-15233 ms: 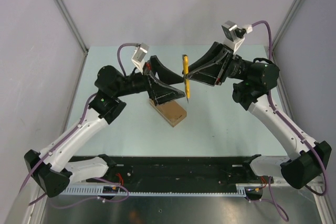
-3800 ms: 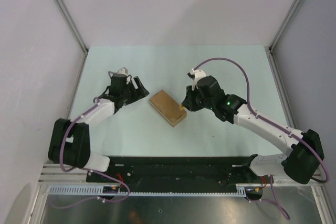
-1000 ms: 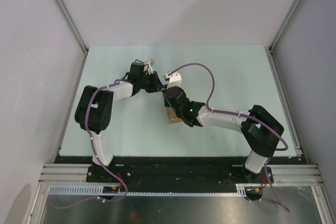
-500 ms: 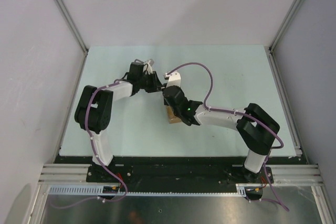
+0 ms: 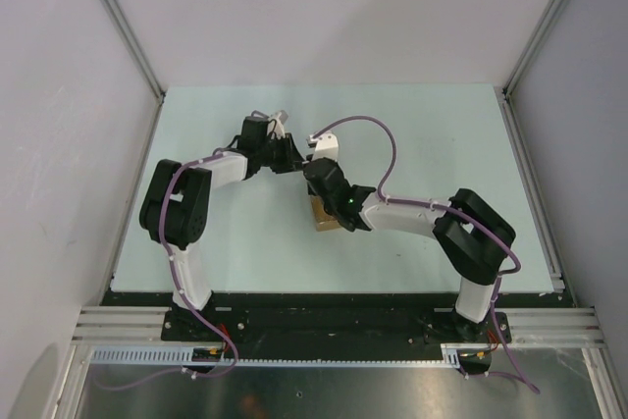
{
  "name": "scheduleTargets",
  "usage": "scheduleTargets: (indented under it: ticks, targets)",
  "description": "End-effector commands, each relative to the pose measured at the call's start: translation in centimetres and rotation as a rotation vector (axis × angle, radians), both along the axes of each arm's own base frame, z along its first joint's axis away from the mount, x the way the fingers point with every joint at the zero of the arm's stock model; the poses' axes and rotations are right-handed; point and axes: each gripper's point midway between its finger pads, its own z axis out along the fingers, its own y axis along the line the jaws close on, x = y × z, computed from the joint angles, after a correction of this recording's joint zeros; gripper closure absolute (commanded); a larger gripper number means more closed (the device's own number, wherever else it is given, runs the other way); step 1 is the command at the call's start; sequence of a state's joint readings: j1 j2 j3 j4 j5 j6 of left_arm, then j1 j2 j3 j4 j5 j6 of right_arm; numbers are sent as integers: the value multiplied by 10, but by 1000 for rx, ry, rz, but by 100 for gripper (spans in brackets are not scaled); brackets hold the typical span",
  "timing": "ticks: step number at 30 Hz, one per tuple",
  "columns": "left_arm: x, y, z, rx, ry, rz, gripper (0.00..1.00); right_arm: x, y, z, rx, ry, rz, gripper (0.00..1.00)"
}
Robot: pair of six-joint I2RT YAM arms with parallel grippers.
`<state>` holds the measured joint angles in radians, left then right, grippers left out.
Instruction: Unpack the express box
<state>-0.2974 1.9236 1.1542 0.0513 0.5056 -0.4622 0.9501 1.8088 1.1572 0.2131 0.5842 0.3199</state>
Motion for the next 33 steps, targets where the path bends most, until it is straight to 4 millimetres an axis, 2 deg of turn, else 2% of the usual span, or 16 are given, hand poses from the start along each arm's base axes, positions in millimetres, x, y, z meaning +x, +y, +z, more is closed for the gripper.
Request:
scheduleTargets:
  ticks: [1,17,24,33]
  targets:
    - [7,0,-1,8,-17,-14,73,13,8,23,71,-39,-21,100]
    - [6,1,-6,15,-9,-13,78,11,19,28,104,-42,0,100]
    - [6,1,-7,16,-6,-13,79,14,19,21,87,-35,-12,100]
    - [5,2,-6,18,-6,-13,80,16,17,32,92,-55,-23,100]
